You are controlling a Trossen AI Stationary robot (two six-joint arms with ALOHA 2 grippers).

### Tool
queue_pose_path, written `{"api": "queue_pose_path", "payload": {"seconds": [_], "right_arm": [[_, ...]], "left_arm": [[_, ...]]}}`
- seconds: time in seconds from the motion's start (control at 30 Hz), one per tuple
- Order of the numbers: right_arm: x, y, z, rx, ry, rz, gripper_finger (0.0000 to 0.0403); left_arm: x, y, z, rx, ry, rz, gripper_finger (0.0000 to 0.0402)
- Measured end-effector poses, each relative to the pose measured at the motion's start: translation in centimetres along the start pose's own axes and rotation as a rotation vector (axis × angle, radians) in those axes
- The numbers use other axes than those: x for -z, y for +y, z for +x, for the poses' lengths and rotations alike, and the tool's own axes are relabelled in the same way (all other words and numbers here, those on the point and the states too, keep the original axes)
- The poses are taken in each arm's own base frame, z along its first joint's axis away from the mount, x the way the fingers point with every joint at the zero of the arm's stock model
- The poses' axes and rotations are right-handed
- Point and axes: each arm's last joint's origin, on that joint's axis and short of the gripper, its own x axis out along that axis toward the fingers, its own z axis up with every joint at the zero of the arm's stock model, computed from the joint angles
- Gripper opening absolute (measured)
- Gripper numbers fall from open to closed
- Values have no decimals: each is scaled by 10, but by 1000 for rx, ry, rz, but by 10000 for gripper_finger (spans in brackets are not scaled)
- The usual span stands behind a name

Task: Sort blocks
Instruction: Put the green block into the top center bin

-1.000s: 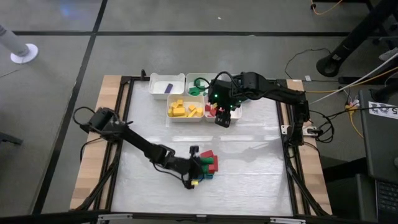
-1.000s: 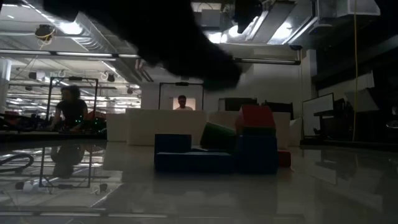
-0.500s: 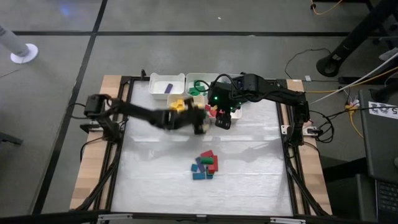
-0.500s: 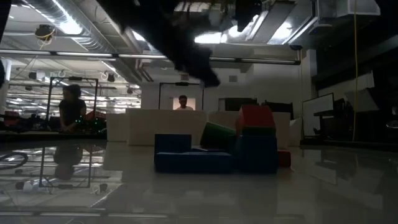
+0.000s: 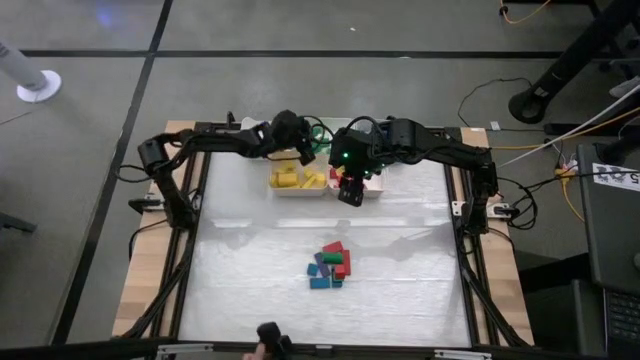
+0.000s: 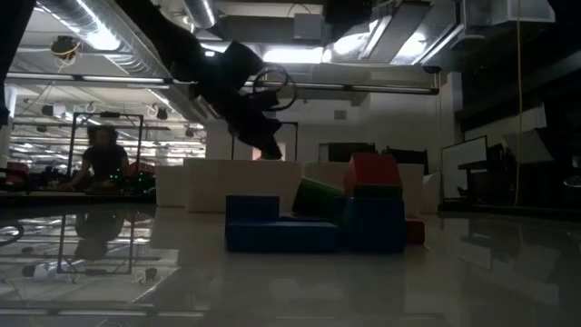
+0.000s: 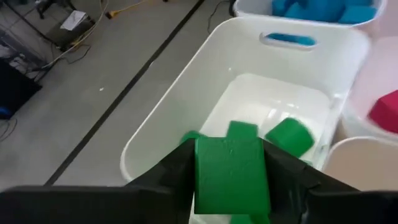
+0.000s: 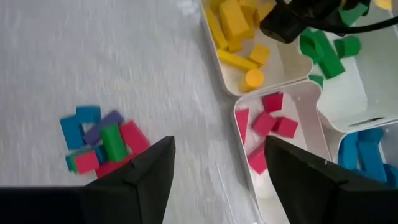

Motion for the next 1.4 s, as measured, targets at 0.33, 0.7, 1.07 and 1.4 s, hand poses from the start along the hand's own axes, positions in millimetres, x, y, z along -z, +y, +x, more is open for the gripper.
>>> {"api": "queue_pose_path", "payload": {"seconds": [0.33, 0.7, 1.07, 1.4], "right_arm": [[1, 20, 19, -93, 48, 81, 249], [15, 79, 83, -133, 135, -46, 248], [36, 133, 151, -187, 224, -107, 248], [51, 155, 199, -154, 296, -116, 248]], "left_arm": [[2, 7, 1, -10, 11, 32, 203], [-22, 9, -41, 20, -57, -38, 200], [-34, 12, -136, 92, -40, 1, 196], [-24, -4, -182, 194, 44, -26, 196]]}}
